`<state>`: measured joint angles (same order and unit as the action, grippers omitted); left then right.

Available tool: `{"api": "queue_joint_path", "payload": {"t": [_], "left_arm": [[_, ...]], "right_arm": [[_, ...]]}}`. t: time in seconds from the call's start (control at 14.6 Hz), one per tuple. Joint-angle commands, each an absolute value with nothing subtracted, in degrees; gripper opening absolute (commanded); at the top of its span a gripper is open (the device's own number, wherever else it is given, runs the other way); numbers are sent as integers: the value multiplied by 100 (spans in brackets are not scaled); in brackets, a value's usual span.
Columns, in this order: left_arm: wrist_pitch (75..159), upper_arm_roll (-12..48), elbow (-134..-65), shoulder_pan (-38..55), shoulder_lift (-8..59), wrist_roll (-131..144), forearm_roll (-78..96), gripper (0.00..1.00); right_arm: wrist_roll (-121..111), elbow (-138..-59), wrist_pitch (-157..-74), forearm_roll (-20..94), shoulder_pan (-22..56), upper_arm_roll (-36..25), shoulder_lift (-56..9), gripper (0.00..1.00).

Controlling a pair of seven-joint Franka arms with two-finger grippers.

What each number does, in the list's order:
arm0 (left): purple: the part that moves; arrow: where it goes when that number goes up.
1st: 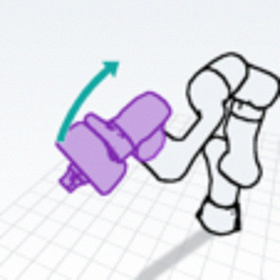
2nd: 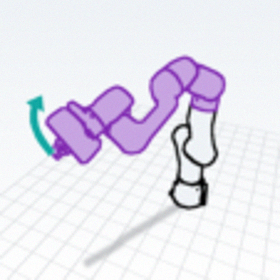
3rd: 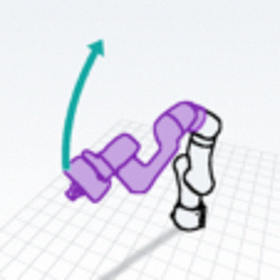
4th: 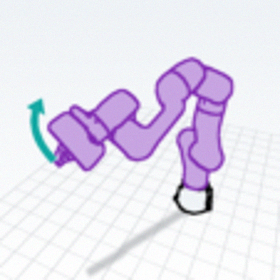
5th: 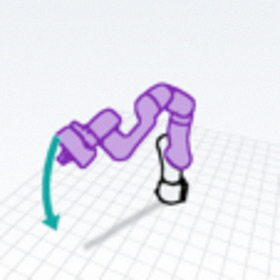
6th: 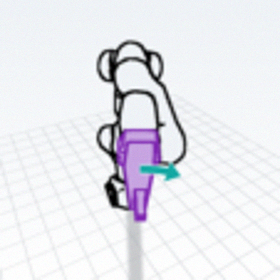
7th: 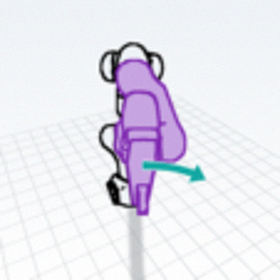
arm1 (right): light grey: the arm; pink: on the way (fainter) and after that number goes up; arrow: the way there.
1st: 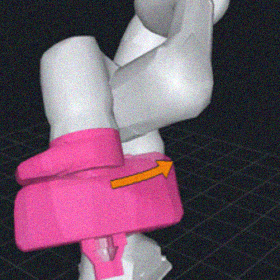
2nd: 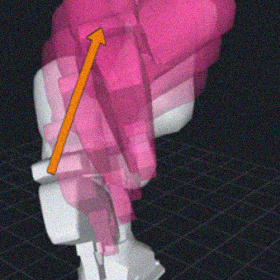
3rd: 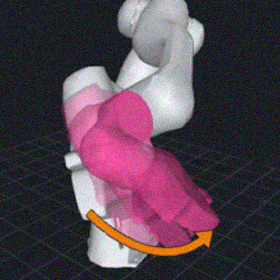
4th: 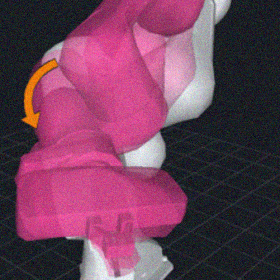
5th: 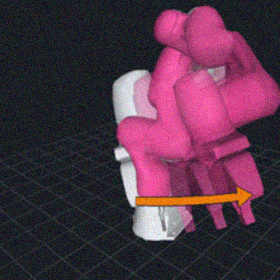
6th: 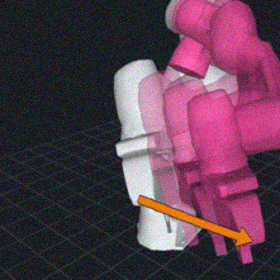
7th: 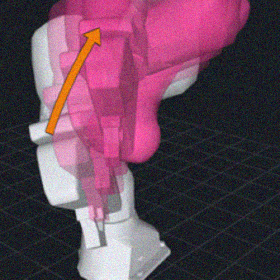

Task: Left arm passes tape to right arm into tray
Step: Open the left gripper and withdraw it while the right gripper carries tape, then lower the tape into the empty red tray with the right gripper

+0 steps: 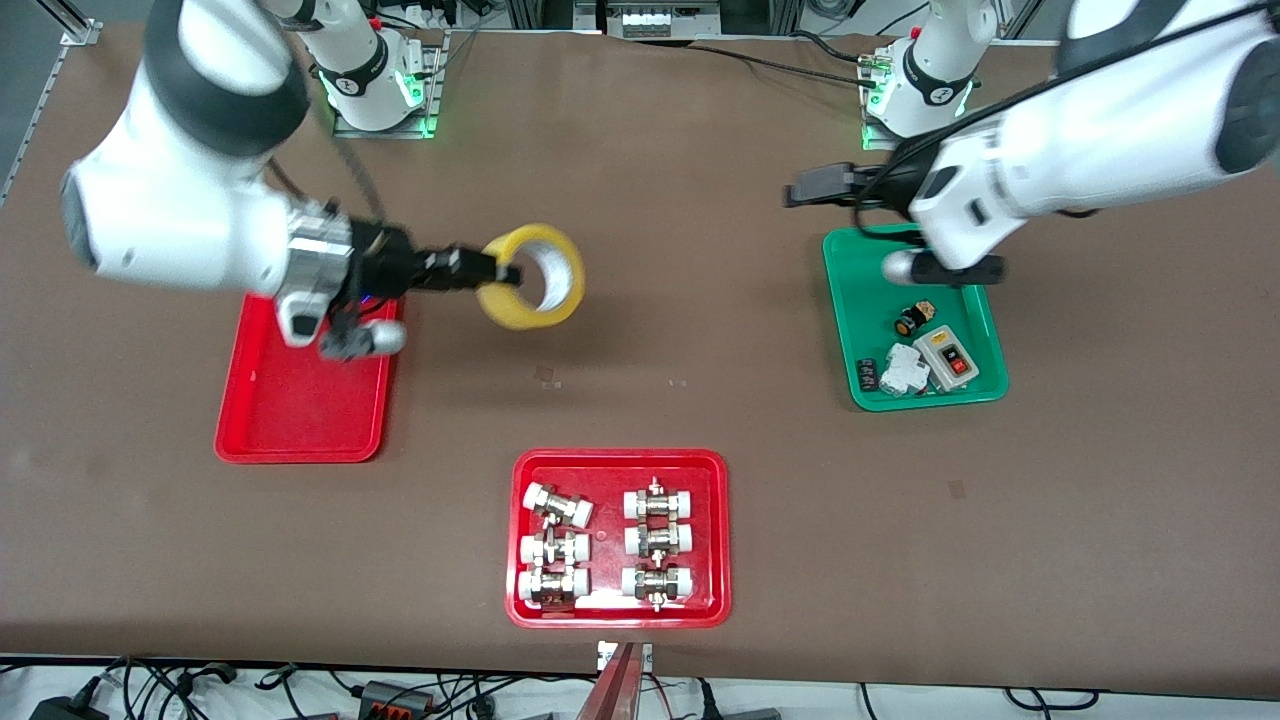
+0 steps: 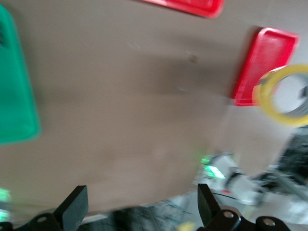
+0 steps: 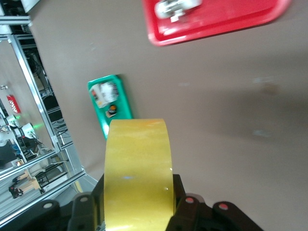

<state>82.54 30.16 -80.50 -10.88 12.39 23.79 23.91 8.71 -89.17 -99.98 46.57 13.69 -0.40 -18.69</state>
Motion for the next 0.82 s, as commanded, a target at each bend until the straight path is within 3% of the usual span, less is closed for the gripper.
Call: {"api": "queue_joint_path", "payload": {"t": [0.0,0.75], "left_arm": [[7964,3032,-8174,-1405,967,1199,1655,100],[8015,2979,-8147,-2258,834,-1432,62,100]], "right_arm": [[248,-8824,-9563,4667,452,35,-2345,35],[-2835,-8833,-9360,4272,-1765,35,-3822,35]]}}
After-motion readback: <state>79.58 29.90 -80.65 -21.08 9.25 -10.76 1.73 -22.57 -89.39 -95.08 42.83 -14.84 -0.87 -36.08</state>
